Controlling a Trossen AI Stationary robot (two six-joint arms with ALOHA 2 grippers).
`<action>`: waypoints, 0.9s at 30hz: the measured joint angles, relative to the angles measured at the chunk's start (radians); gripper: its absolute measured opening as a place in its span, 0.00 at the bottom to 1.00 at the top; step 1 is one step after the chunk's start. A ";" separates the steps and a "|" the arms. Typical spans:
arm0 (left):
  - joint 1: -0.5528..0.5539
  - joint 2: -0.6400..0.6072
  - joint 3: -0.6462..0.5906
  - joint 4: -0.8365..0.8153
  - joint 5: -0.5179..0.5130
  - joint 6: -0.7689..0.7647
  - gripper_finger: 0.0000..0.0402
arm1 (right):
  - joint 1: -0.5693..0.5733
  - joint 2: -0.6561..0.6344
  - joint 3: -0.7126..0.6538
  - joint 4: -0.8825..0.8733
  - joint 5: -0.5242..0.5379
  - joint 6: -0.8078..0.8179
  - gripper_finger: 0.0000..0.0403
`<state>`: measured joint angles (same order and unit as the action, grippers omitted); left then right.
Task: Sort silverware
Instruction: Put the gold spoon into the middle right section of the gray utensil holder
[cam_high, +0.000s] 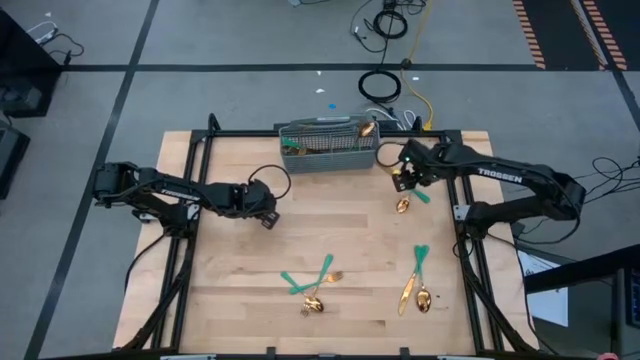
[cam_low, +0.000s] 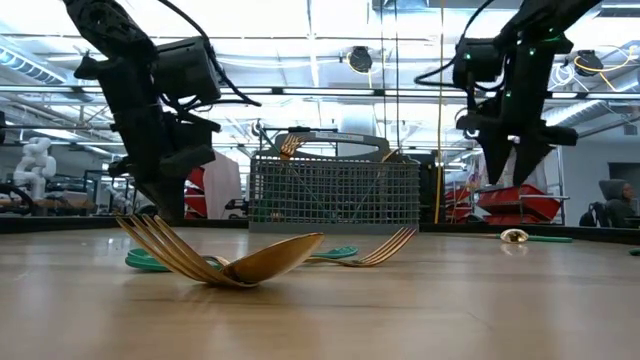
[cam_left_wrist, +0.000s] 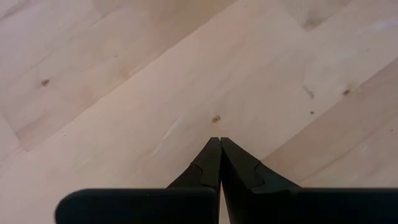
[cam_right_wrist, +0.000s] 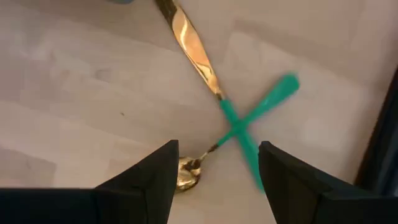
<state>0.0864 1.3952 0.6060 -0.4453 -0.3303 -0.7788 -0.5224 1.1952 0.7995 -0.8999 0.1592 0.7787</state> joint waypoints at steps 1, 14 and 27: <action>0.000 0.000 0.000 0.004 0.000 0.000 0.02 | 0.002 0.003 -0.003 0.000 -0.002 0.032 0.52; -0.001 0.000 0.000 0.019 0.001 0.007 0.02 | 0.041 0.026 -0.123 0.086 -0.036 0.242 0.52; -0.001 0.000 0.000 0.018 -0.008 0.036 0.02 | 0.047 0.194 -0.236 0.356 -0.090 0.308 0.43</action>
<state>0.0853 1.3952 0.6060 -0.4274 -0.3386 -0.7425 -0.4759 1.3888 0.5632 -0.5441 0.0691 1.0862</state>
